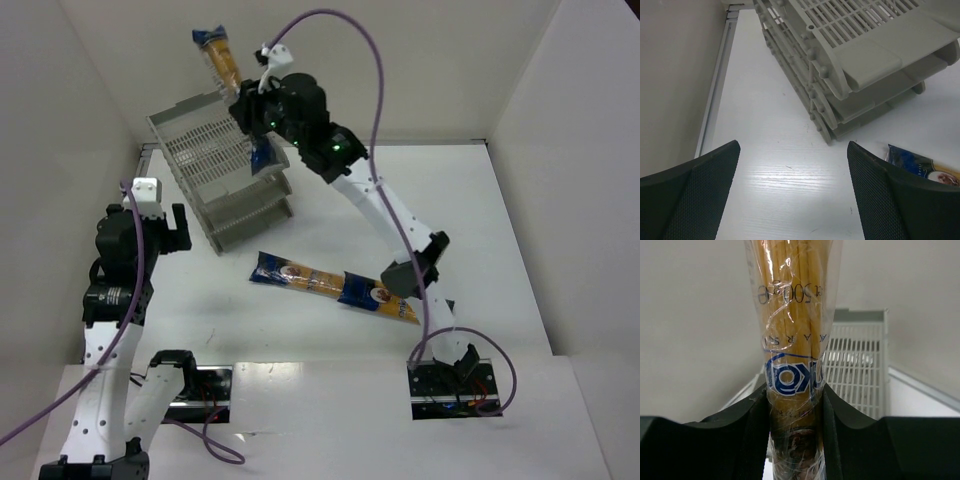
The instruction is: Place and organize the pasta boxes and bags onto the shelf
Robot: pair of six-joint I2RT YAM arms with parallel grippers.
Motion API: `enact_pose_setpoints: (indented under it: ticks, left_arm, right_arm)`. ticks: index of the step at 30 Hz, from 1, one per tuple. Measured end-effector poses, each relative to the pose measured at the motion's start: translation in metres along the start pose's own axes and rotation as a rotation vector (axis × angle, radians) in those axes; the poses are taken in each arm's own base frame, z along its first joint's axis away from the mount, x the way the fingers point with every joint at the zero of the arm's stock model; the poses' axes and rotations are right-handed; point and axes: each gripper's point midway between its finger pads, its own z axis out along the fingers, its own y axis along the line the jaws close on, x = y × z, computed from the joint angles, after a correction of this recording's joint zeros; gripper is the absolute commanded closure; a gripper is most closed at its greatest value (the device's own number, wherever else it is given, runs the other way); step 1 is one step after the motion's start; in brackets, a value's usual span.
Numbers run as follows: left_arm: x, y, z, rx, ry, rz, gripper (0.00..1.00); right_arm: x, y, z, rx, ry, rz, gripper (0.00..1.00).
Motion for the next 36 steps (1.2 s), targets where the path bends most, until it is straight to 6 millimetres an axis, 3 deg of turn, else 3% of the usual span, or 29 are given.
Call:
enact_pose_setpoints:
  ticks: [3, 7, 10, 14, 15, 17, 18, 19, 21, 26, 28, 31, 32, 35, 36]
  left_arm:
    - [0.002, 0.0, 0.0, 0.001, 0.003, -0.003, 0.05]
    - [0.004, -0.001, 0.001, 0.003, 0.009, -0.003, 0.05]
    - [0.009, -0.002, 0.002, 0.009, 0.019, -0.002, 0.05]
    - [0.013, -0.004, 0.003, 0.017, 0.027, -0.001, 0.05]
    - [0.013, -0.004, 0.002, 0.018, 0.026, -0.001, 0.05]
    - [0.013, -0.004, 0.001, 0.018, 0.021, -0.002, 0.05]
    - [0.013, -0.004, -0.001, 0.019, 0.018, -0.001, 0.05]
    - [0.013, -0.004, -0.002, 0.019, 0.015, -0.001, 0.05]
    - [0.014, -0.003, -0.003, 0.016, 0.013, -0.003, 0.05]
    - [0.013, -0.002, -0.005, 0.016, 0.007, -0.004, 0.05]
    - [0.016, -0.003, -0.005, 0.017, 0.013, -0.003, 0.05]
    - [0.018, -0.003, -0.004, 0.017, 0.018, -0.003, 0.05]
    - [0.018, -0.003, -0.004, 0.018, 0.018, -0.003, 0.05]
    - [0.017, -0.002, -0.006, 0.017, 0.01, -0.004, 0.05]
    - [0.016, -0.002, -0.007, 0.016, 0.006, -0.004, 0.05]
  right_arm:
    - [0.06, -0.005, 0.035, 0.004, 0.076, 0.018, 1.0]
    - [0.135, -0.014, 0.06, 0.024, 0.197, 0.025, 1.0]
    - [0.158, -0.016, 0.065, 0.031, 0.233, 0.032, 1.0]
    - [0.158, -0.013, 0.067, 0.022, 0.227, 0.053, 0.98]
    - [0.155, -0.012, 0.067, 0.02, 0.217, 0.06, 0.8]
    - [0.15, -0.01, 0.068, 0.016, 0.199, 0.071, 0.63]
    - [0.147, -0.008, 0.069, 0.015, 0.192, 0.075, 0.35]
    - [0.146, -0.007, 0.069, 0.015, 0.186, 0.087, 0.23]
    - [0.133, -0.004, 0.073, 0.007, 0.135, 0.099, 0.1]
    - [0.096, 0.006, 0.074, -0.018, 0.018, 0.113, 0.01]
    - [0.088, 0.009, 0.073, -0.02, -0.001, 0.108, 0.04]
    - [0.079, 0.011, 0.066, -0.007, -0.006, 0.077, 0.2]
    - [0.076, 0.012, 0.062, 0.0, -0.001, 0.06, 0.38]
    - [0.071, 0.016, 0.043, 0.021, 0.046, -0.004, 0.65]
    - [0.072, 0.019, 0.03, 0.025, 0.077, -0.025, 0.79]
